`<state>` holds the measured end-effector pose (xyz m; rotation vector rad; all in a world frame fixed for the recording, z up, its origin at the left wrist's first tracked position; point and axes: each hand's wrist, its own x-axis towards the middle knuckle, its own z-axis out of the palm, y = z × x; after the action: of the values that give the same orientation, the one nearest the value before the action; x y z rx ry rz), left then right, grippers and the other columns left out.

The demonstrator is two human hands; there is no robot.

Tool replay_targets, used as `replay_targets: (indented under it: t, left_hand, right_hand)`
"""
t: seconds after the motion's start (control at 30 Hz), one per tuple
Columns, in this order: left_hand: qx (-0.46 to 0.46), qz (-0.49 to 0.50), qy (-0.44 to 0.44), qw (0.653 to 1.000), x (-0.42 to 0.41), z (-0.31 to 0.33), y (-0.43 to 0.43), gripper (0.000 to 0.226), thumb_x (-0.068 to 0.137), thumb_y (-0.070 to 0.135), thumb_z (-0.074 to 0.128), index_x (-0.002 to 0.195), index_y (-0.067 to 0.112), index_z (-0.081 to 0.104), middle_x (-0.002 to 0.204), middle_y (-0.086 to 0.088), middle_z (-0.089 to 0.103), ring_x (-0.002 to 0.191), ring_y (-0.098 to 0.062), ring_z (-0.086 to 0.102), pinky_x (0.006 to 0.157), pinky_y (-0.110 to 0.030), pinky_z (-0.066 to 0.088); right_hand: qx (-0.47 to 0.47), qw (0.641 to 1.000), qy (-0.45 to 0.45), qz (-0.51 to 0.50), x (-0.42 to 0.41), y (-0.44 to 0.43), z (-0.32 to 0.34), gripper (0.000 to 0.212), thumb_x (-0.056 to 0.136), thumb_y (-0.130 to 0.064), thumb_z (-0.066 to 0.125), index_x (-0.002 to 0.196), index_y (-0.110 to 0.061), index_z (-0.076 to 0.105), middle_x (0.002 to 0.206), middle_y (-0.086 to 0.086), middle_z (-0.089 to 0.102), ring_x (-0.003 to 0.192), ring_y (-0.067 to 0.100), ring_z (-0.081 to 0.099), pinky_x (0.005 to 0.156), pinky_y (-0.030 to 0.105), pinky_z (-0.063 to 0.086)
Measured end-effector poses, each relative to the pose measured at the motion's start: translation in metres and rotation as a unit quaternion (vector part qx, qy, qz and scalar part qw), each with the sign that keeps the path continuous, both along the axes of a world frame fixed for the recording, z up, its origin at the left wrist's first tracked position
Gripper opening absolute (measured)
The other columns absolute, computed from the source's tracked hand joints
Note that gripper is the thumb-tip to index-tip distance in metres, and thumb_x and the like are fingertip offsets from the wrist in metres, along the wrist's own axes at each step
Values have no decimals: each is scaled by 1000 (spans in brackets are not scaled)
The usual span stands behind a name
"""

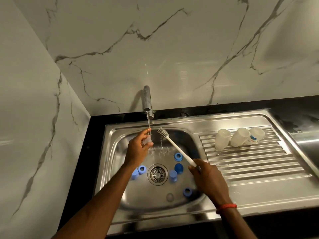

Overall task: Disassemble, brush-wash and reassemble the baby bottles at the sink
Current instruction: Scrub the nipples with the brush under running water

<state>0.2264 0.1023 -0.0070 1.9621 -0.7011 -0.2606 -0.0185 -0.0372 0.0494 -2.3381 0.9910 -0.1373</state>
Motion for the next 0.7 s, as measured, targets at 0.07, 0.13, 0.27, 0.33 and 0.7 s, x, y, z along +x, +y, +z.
replay_targets:
  t: [0.07,0.13,0.27,0.33,0.7]
  left_hand:
    - [-50,1,-19,999,-17,3,1,52,83,9,80,131,19,61,112,7,70,101,-3,68,84,-13,53]
    - [-87,2,-35,996,-35,8,-3,38,82,8,80,117,15,66,106,6,72,98,-3,68,80,-12,53]
    - [-80,-11,30,996,-53,9,-11,24,85,16,79,105,25,69,98,9,73,94,-9,69,80,-18,55]
    - [-82,-7,45,996,-58,8,-16,23,84,21,80,99,33,67,98,13,74,93,-8,70,81,-23,56]
    - [0,-125,76,989,-96,17,-81,25,76,25,87,93,22,69,86,7,72,81,-3,67,69,-18,55]
  right_hand:
    - [-1,1000,-4,-8,-5,-1,0,26,97,-41,59,116,-25,67,90,1,71,77,19,65,66,31,50]
    - [0,1000,-8,-12,-10,-1,-2,25,97,-40,59,115,-25,67,87,-1,70,72,15,62,61,26,48]
    - [5,1000,-3,-18,-17,-1,-1,27,99,-40,55,118,-25,66,90,-2,69,68,9,53,55,14,33]
    - [3,1000,-6,-24,-20,-1,1,28,100,-41,54,119,-25,66,94,-1,71,70,9,53,53,13,29]
    - [12,996,-50,-79,-45,-17,3,24,98,-41,57,112,-24,66,89,0,72,79,18,65,66,32,49]
